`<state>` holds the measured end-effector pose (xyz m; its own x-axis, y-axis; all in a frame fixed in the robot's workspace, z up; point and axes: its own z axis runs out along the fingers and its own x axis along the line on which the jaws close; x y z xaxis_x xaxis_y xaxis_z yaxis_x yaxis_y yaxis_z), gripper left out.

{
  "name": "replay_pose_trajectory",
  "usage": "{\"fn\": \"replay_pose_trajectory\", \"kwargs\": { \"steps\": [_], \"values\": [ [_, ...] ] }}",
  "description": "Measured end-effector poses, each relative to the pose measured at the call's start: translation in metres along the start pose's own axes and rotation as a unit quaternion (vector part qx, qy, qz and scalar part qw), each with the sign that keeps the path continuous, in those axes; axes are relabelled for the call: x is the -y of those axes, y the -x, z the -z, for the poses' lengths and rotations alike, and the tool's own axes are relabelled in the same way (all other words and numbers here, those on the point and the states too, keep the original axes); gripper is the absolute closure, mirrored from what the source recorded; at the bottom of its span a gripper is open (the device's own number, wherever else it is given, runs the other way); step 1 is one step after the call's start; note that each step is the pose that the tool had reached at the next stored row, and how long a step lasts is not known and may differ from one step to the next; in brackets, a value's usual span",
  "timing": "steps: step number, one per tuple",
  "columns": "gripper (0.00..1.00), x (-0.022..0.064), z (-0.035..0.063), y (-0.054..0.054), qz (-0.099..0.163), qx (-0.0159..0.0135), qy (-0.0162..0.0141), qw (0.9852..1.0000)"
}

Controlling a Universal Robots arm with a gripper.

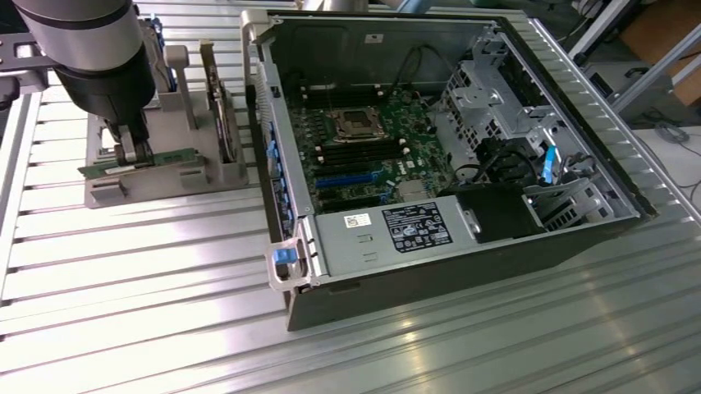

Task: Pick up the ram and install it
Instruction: 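Pick up the ram and move it above insertion slot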

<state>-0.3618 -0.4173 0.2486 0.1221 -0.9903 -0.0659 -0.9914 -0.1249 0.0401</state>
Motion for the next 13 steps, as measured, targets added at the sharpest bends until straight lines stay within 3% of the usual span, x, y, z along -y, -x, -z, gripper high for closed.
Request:
{"fn": "replay_pose_trajectory", "kwargs": {
  "steps": [13],
  "values": [
    [0.86,-0.0002,0.0052,0.0003,0.000,0.0000,0.0000,1.0000]
  ]
}}
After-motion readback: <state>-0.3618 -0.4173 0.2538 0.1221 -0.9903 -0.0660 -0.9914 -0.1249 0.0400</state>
